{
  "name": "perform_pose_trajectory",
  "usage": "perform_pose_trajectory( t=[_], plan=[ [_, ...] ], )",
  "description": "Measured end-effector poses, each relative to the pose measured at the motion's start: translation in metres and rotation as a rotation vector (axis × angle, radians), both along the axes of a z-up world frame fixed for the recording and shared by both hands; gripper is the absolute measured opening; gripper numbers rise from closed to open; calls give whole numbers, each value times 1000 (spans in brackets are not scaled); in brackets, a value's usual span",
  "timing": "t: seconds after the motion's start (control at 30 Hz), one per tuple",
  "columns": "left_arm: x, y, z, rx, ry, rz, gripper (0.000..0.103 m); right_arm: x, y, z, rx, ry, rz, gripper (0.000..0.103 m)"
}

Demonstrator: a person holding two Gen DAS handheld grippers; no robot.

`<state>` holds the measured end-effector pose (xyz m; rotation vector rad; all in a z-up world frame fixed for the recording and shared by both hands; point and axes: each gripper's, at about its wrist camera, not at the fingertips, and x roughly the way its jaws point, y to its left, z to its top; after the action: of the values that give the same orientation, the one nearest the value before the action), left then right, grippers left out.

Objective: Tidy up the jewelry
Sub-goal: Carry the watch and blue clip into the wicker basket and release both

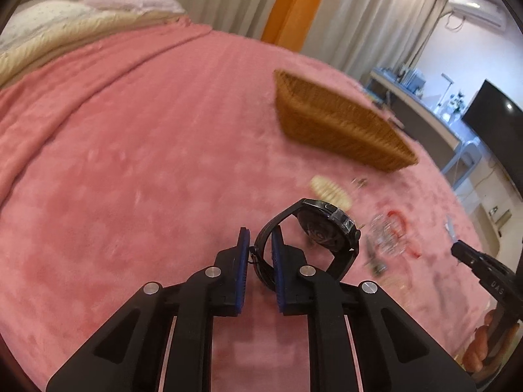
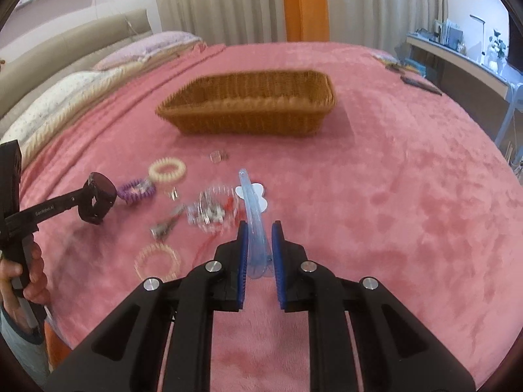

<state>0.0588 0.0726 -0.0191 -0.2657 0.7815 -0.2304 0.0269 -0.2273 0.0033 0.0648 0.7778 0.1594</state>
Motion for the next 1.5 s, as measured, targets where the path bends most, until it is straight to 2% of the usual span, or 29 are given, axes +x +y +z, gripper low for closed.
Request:
perform_pose_trajectory(
  t=[0.1,0.27,0.43,0.6,0.73,0.87,1.03,1.17,1.2,1.27,1.3,1.43,1.5],
  plan=[
    [7,-11,26,-23,-66,-12,12,8,-1,22,-2,-55,-13,12],
    [39,-33,68,-40,-144,-26,12,47,-4,53,1,-123,-27,12],
    [97,-58,87,-23,-151,-45,12,106,-5,64,34,-118,-25,12],
    [159,-81,78,-7,-109,-47,12,173,0,55,51,-59,-17,12],
    [206,-99,55,13,-37,-50,12,227,4,32,63,42,-22,12],
    [226,-105,36,37,3,-44,12,258,-1,7,81,136,-44,12],
    [236,-111,23,60,34,-48,12,272,-5,-14,78,199,-64,13],
    [232,-113,21,58,35,-77,19,268,-8,-18,77,211,-68,13],
    [228,-112,23,55,24,-84,20,268,-9,-17,78,207,-67,14],
    [216,-108,34,45,-5,-101,32,259,-11,-10,69,183,-74,21],
    [212,-107,39,44,-16,-104,34,252,-13,-5,72,169,-71,25],
    [172,-89,61,13,-66,-129,37,225,-17,13,95,125,-66,25],
    [148,-78,71,-15,-92,-136,42,199,-16,27,94,88,-61,25]
  ],
)
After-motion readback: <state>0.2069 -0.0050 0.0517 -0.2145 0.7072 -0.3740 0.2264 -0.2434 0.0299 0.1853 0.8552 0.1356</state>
